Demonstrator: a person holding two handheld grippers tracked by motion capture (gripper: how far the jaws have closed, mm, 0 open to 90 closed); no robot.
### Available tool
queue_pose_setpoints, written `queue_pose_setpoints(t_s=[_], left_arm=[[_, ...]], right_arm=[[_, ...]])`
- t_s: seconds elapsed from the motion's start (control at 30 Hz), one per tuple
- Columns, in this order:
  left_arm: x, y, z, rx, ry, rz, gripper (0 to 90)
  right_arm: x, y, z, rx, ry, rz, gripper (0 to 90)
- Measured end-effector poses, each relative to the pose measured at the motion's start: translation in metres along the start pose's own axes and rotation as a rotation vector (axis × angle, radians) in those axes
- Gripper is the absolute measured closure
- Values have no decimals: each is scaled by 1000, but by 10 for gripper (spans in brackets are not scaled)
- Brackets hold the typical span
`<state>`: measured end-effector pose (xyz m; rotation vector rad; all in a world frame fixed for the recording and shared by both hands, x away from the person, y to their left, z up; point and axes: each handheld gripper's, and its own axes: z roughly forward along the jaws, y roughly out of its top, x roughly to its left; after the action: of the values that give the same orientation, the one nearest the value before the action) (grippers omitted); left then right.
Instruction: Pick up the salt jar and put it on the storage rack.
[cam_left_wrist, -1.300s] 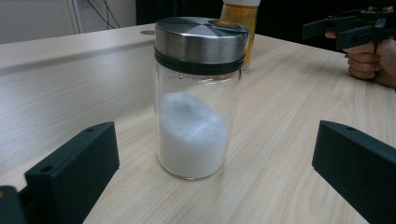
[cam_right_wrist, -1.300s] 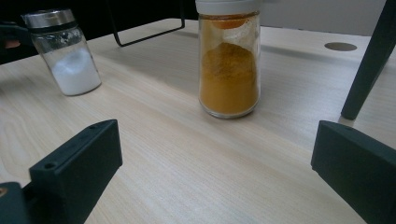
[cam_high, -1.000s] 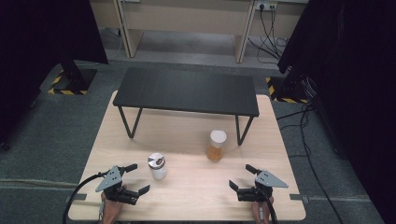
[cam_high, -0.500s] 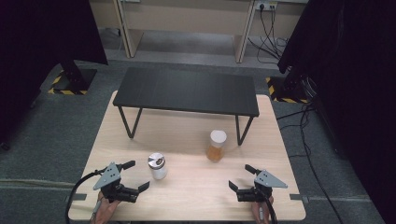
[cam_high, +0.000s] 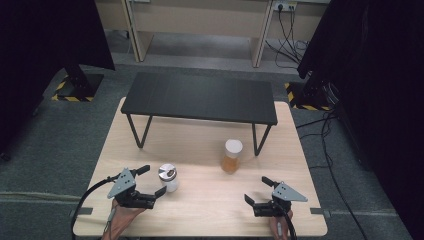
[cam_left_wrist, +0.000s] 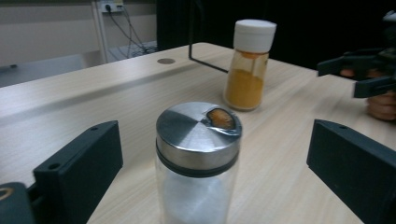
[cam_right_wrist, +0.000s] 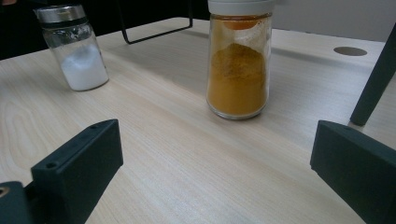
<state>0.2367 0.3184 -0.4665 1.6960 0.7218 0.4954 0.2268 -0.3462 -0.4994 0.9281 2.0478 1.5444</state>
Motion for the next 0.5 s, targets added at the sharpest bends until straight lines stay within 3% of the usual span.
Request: queue_pose_setpoints(t_s=[0.27, 0.33, 0.5], left_arm=[[-13, 0, 29, 21, 53, 20, 36], [-17, -1, 33, 28, 75, 43, 37], [-22, -5, 42, 41, 110, 55, 59]], right_arm=[[0, 0, 0, 2, 4, -1, 23], [0, 0, 0, 2, 6, -4, 23], [-1, 1, 1, 4, 8, -5, 23]])
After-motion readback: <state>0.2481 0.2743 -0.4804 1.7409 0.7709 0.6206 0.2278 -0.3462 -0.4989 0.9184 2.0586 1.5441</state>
